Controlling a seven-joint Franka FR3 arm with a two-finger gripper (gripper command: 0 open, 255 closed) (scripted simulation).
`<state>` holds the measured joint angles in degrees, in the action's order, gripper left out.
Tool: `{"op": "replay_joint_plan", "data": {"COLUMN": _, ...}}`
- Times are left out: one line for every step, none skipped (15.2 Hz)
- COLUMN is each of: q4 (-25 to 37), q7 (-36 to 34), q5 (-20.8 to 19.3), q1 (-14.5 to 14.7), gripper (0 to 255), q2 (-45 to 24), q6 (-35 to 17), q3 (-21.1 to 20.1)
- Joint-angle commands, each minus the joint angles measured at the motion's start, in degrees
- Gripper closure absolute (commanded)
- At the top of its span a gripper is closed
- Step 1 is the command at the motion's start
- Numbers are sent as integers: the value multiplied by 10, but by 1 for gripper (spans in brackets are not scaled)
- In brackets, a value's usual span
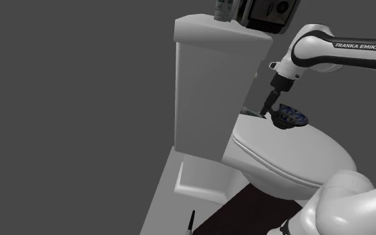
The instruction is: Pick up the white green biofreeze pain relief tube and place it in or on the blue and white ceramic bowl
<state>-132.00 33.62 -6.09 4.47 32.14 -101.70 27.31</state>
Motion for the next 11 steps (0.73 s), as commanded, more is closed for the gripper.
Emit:
{"op": "replay_joint_plan", "data": {"q4": 20, "q7": 62, "q5": 3, "q1": 12, "gripper": 0, "q2": -35, "q6": -21, "q3": 38}}
{"op": "replay_joint_plan", "data": {"q4": 31, "q7": 91, "q5": 9, "q1": 19, "gripper": 0, "q2": -55, "q6": -31, "q3": 55}}
{"op": "replay_joint_plan", "data": {"q4": 43, "q7": 120, "q5": 16, "q1": 27, "gripper": 0, "q2": -76, "q6": -40, "q3": 73}}
{"op": "replay_joint_plan", "data": {"q4": 56, "q7": 151, "q5": 26, "q1": 36, "gripper": 0, "q2": -98, "q6": -49, "q3": 91}}
{"op": "replay_joint_plan", "data": {"q4": 70, "q7": 182, "q5": 38, "q1": 45, "gripper": 0, "q2": -122, "q6": -57, "q3": 109}}
{"op": "replay_joint_plan", "data": {"q4": 86, "q7": 214, "q5": 53, "q1": 55, "gripper": 0, "q2": -147, "q6": -64, "q3": 127}}
{"op": "replay_joint_plan", "data": {"q4": 102, "q7": 248, "q5": 70, "q1": 64, "gripper": 0, "q2": -174, "q6": -69, "q3": 146}}
{"op": "replay_joint_plan", "data": {"q4": 120, "q7": 283, "q5": 90, "q1": 72, "gripper": 0, "q2": -202, "q6": -73, "q3": 163}}
{"op": "replay_joint_plan", "data": {"q4": 138, "q7": 319, "q5": 114, "q1": 78, "gripper": 0, "q2": -233, "q6": -76, "q3": 179}}
{"op": "replay_joint_plan", "data": {"q4": 158, "q7": 357, "q5": 141, "q1": 83, "gripper": 0, "q2": -265, "q6": -76, "q3": 194}}
{"op": "replay_joint_plan", "data": {"q4": 180, "q7": 395, "q5": 170, "q1": 85, "gripper": 0, "q2": -300, "q6": -74, "q3": 206}}
